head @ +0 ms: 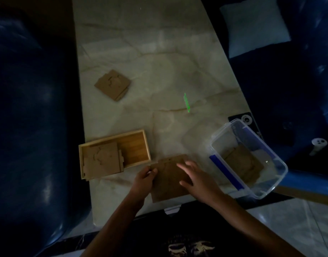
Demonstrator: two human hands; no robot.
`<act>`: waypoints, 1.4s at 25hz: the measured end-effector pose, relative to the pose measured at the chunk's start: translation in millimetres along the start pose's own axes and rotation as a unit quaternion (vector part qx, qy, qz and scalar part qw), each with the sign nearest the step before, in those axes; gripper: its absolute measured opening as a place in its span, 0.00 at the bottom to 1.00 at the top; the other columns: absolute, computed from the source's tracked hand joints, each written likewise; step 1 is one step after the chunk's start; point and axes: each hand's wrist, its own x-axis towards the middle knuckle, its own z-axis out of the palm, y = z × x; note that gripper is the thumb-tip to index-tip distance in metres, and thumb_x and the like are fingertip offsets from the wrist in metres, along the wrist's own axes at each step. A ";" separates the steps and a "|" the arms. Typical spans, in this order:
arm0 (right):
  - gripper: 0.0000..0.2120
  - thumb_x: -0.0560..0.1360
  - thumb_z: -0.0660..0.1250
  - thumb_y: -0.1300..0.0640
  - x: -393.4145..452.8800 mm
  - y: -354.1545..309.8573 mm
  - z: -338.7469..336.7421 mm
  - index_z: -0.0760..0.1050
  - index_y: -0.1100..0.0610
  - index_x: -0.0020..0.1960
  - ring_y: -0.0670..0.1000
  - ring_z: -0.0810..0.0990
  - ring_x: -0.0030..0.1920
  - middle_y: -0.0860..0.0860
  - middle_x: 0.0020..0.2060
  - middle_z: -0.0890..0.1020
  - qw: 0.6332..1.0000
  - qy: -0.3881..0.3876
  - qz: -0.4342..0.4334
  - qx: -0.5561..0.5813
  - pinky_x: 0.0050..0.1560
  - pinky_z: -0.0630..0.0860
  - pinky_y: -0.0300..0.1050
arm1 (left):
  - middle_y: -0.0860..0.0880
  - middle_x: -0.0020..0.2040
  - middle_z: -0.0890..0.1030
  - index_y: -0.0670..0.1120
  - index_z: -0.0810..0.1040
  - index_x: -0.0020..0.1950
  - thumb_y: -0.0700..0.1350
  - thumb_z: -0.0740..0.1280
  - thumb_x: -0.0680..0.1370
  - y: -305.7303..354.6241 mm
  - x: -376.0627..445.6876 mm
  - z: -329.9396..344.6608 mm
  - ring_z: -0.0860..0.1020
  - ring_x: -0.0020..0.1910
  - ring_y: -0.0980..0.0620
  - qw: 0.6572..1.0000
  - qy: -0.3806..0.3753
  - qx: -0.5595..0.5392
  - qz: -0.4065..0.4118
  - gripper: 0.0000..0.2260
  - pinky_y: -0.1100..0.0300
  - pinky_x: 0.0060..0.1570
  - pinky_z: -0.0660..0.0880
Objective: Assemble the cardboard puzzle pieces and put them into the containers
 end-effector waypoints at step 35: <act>0.45 0.69 0.77 0.52 15.7 19.7 49.4 0.54 0.39 0.77 0.65 0.72 0.65 0.65 0.73 0.64 0.974 0.043 0.047 -0.216 0.55 0.76 0.58 | 0.42 0.78 0.57 0.53 0.35 0.77 0.58 0.71 0.71 -47.5 11.9 22.9 0.60 0.75 0.43 0.749 0.039 0.609 0.256 0.50 0.49 0.70 0.66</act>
